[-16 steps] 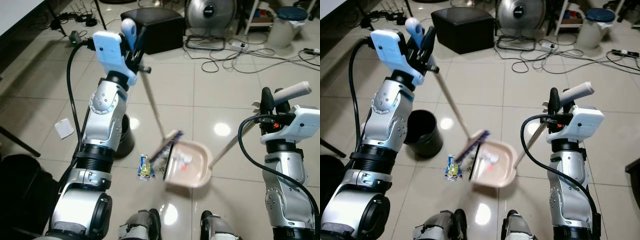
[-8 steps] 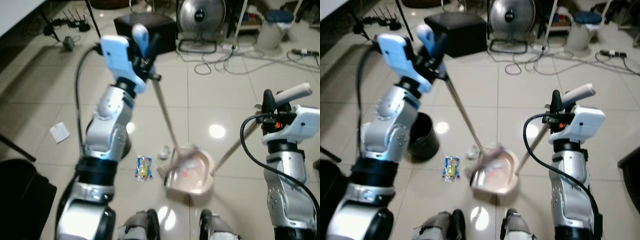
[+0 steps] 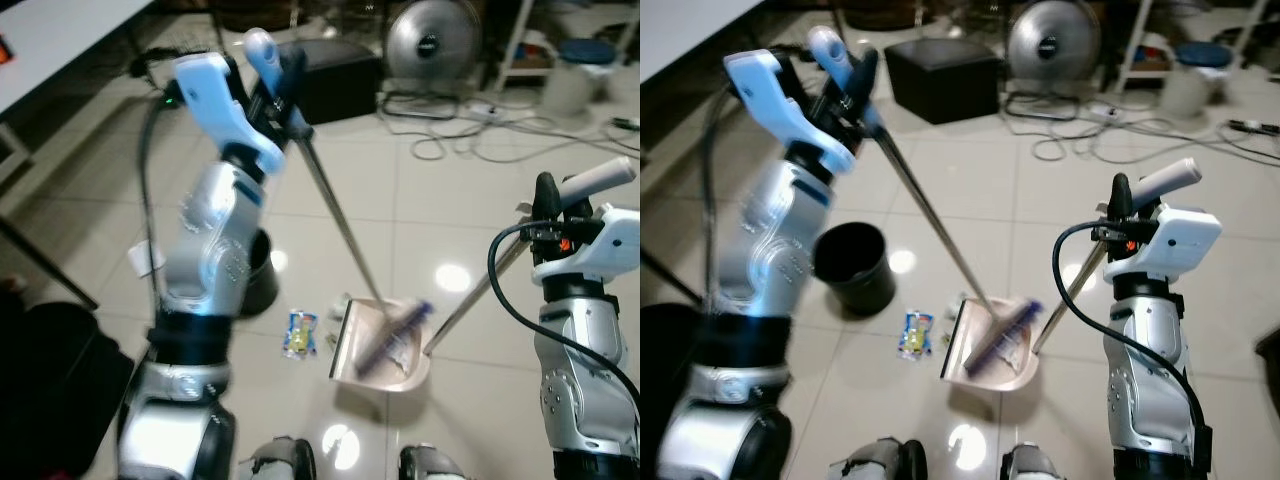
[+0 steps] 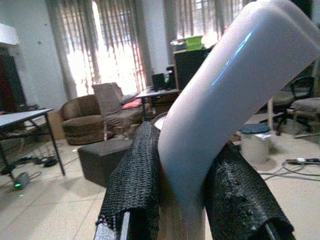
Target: Sweep floor
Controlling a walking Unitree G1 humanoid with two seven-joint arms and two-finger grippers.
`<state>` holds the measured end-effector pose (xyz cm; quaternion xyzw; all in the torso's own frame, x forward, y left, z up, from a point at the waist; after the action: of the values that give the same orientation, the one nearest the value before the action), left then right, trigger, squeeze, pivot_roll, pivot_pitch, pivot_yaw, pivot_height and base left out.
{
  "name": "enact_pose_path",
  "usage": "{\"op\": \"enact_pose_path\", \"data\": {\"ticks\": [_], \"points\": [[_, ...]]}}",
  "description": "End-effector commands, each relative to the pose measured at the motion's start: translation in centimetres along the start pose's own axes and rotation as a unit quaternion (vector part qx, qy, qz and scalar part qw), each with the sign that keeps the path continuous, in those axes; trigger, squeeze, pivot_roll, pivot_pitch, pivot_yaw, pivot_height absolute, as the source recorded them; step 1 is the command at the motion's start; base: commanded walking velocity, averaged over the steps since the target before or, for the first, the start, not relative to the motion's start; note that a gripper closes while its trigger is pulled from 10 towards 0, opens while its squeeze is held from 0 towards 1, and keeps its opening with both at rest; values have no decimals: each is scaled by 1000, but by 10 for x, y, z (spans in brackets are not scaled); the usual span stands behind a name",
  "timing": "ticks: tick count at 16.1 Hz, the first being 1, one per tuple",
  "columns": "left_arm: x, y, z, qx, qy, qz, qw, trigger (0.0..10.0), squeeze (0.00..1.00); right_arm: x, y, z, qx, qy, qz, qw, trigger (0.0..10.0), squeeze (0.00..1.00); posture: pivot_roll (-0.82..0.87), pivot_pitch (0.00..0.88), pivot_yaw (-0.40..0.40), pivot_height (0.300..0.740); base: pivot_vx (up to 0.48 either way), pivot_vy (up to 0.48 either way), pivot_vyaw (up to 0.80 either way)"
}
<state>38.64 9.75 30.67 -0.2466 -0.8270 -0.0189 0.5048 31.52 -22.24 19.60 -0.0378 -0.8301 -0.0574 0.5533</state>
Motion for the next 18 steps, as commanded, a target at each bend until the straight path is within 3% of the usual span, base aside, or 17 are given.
{"op": "enact_pose_path", "data": {"ticks": [1, 3, 5, 6, 10, 11, 12, 14, 18], "points": [[27, 3, -6, -2, -44, -22, 999, 10000, 0, 15, 1, -4, 1, -26, -9, 1000, 10000, 0, -60, 88, 108, 740, 0, 0, 0], [46, 18, -12, -1, -53, -86, 995, 10000, 0, 19, 0, -6, 0, -28, -9, 1000, 10000, 0, -61, 87, 108, 740, 0, 0, 0], [43, 26, -10, -15, -27, -158, 987, 10000, 0, 24, 1, -8, 2, -30, -14, 999, 10000, 0, -62, 87, 109, 740, 0, 0, 0], [29, 34, 2, -24, 15, -179, 983, 10000, 0, 36, 7, -14, 12, -35, -32, 999, 10000, 0, -62, 87, 112, 740, 0, 0, 0], [-11, 60, 54, 1, 101, -198, 975, 10000, 0, 67, 17, -34, 29, -38, -46, 998, 10000, 0, -68, 85, 121, 740, 0, 0, 0], [-25, 72, 76, 30, 132, -198, 971, 10000, 0, 76, 15, -41, 24, -33, -49, 998, 10000, 0, -68, 85, 118, 740, 0, 0, 0], [-32, 79, 88, 57, 148, -197, 967, 10000, 0, 83, 16, -45, 25, -34, -50, 998, 10000, 0, -66, 86, 111, 740, 0, 0, 0], [-44, 83, 103, 82, 169, -203, 961, 10000, 0, 91, 23, -50, 37, -30, -48, 998, 10000, 0, -63, 88, 99, 740, 0, 0, 0], [-61, 80, 118, 114, 165, -196, 960, 10000, 0, 97, 43, -56, 65, -19, -60, 996, 10000, 0, -70, 91, 84, 740, 0, 0, 0]]}}
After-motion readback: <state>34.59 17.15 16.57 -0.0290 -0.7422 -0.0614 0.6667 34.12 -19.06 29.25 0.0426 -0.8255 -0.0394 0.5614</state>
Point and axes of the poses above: a point about 5 cm out from each wrist's last joint towards the gripper, its own z axis pointing back from the gripper into the wrist, its own x axis along the axis of the wrist's last joint, y = z × x, the point moved 5 cm from there along -z, pointing out of the wrist towards the gripper, and after that the axes turned 1 degree about z, right-handed, at the moved point
